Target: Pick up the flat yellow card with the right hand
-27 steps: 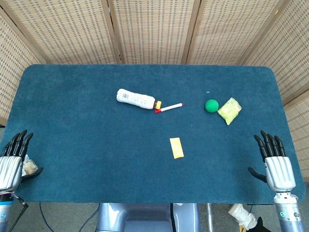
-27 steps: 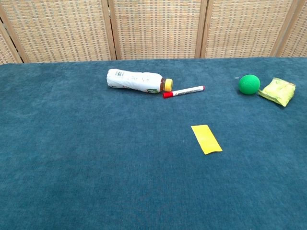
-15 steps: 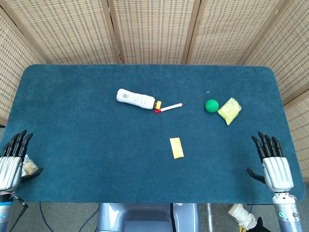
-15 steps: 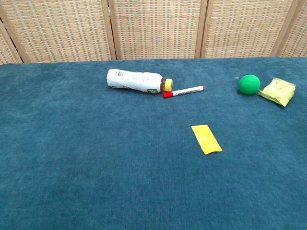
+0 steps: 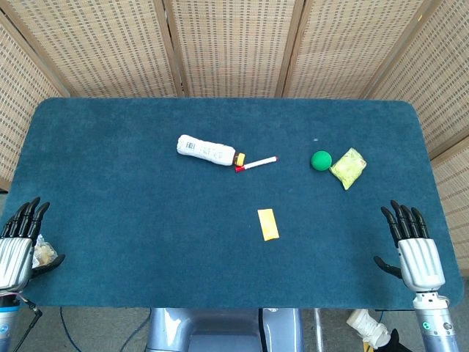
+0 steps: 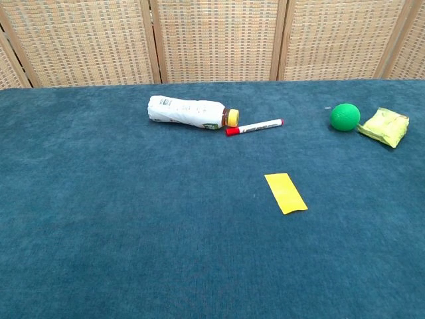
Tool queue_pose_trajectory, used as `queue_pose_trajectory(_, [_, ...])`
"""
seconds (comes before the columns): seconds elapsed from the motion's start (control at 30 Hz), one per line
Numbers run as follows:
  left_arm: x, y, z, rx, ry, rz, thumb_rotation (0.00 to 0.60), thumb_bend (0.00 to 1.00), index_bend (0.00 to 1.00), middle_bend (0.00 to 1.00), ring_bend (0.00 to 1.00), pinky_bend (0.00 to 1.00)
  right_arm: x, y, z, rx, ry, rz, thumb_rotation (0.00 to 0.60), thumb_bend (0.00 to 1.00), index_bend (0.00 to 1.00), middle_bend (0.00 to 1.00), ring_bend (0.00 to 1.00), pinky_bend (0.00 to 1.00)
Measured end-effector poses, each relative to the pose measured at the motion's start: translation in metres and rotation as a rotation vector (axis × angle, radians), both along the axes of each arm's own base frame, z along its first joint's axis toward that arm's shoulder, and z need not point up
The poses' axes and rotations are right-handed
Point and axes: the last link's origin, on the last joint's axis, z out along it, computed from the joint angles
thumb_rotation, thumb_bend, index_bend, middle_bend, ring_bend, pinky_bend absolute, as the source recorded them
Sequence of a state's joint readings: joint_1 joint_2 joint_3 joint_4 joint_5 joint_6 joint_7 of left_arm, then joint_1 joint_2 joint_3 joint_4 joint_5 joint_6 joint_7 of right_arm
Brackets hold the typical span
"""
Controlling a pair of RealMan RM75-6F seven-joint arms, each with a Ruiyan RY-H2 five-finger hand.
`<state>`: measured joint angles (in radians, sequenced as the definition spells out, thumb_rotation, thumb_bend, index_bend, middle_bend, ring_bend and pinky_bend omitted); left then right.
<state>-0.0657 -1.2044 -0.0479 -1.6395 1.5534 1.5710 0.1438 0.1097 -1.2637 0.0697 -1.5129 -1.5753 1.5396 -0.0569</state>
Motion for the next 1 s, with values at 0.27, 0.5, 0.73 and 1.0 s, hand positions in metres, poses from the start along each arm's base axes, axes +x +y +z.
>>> queue_pose_trajectory(0.27, [0.000, 0.000, 0.002, 0.007, -0.003, 0.000, 0.600, 0.10, 0.00, 0.00, 0.00, 0.13, 0.004, -0.002, -0.003, 0.019, -0.010, 0.018, 0.600, 0.14, 0.00, 0.00, 0.00, 0.00])
queue_pose_trajectory(0.5, [0.001, 0.000, 0.004, 0.021, -0.005, 0.001, 0.600, 0.10, 0.00, 0.00, 0.00, 0.13, 0.017, -0.014, -0.016, 0.095, -0.029, 0.068, 0.600, 0.14, 0.00, 0.00, 0.00, 0.00])
queue_pose_trajectory(0.73, [0.000, 0.002, 0.003, 0.023, 0.002, 0.010, 0.600, 0.10, 0.00, 0.00, 0.00, 0.13, 0.045, -0.037, -0.047, 0.277, -0.080, 0.143, 0.600, 0.14, 0.00, 0.00, 0.00, 0.00])
queue_pose_trajectory(1.0, [-0.002, 0.003, 0.005, 0.027, -0.005, 0.016, 0.600, 0.10, 0.00, 0.00, 0.00, 0.13, 0.082, -0.053, -0.093, 0.395, -0.174, 0.174, 0.600, 0.14, 0.00, 0.00, 0.00, 0.00])
